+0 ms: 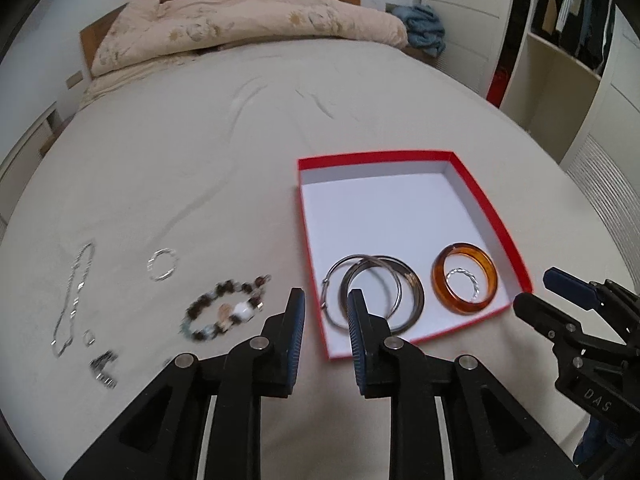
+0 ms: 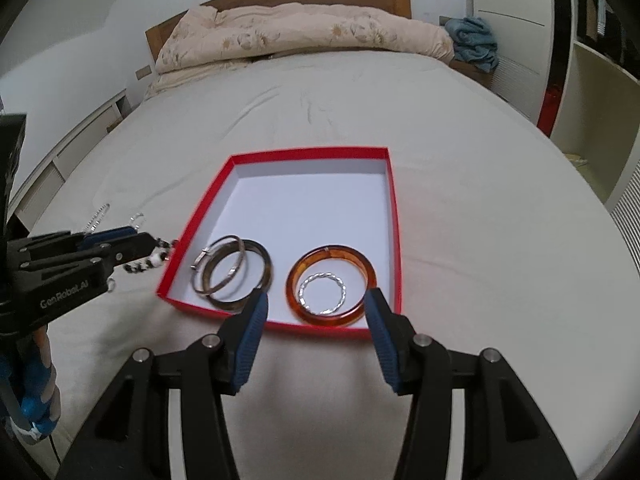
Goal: Organize jewelry
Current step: 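Lift both tools away from the box and back off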
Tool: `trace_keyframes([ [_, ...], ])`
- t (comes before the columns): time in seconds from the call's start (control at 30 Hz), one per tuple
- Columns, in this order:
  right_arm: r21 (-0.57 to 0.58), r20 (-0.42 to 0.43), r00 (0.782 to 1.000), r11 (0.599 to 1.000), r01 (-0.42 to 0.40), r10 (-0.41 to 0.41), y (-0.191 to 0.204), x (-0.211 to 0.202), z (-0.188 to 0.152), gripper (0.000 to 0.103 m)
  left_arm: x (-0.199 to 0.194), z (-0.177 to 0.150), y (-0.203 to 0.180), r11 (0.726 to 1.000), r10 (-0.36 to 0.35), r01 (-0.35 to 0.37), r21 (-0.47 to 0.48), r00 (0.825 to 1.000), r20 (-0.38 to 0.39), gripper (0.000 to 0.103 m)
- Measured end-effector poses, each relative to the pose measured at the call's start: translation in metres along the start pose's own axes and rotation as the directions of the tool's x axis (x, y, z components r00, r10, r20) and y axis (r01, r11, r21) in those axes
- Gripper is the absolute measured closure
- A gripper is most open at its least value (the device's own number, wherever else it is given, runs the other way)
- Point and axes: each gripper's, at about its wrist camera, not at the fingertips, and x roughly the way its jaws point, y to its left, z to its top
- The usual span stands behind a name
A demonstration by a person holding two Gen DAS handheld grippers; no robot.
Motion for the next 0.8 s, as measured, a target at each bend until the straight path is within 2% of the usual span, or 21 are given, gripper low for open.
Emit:
trace_keyframes([
  [0.2, -0.003, 0.039, 0.999, 1.0, -0.013, 0.013, 0.021, -0.043, -0.006, 0.054, -0.053, -0.02, 0.014, 0.999, 0.038, -0.037, -0.021, 0.998, 0.043, 0.073],
  [0.43, 0.0, 0.081, 0.995, 0.999, -0.051, 0.051, 0.048, -0.095, -0.021, 0.054, -0.123, -0.066, 0.026, 0.994, 0.108, -0.108, -0.009, 0.989, 0.098, 0.064],
  [0.6, -0.008, 0.11, 0.99, 0.996, -0.087, 0.087, 0.071, -0.126, -0.035, 0.054, -0.159, -0.093, 0.033, 0.988, 0.153, -0.155, 0.008, 0.98, 0.13, 0.058],
  [0.8, -0.027, 0.137, 0.983, 0.993, -0.117, 0.12, 0.094, -0.154, -0.048, 0.054, -0.196, -0.121, 0.051, 0.983, 0.182, -0.181, -0.022, 0.971, 0.157, 0.054],
])
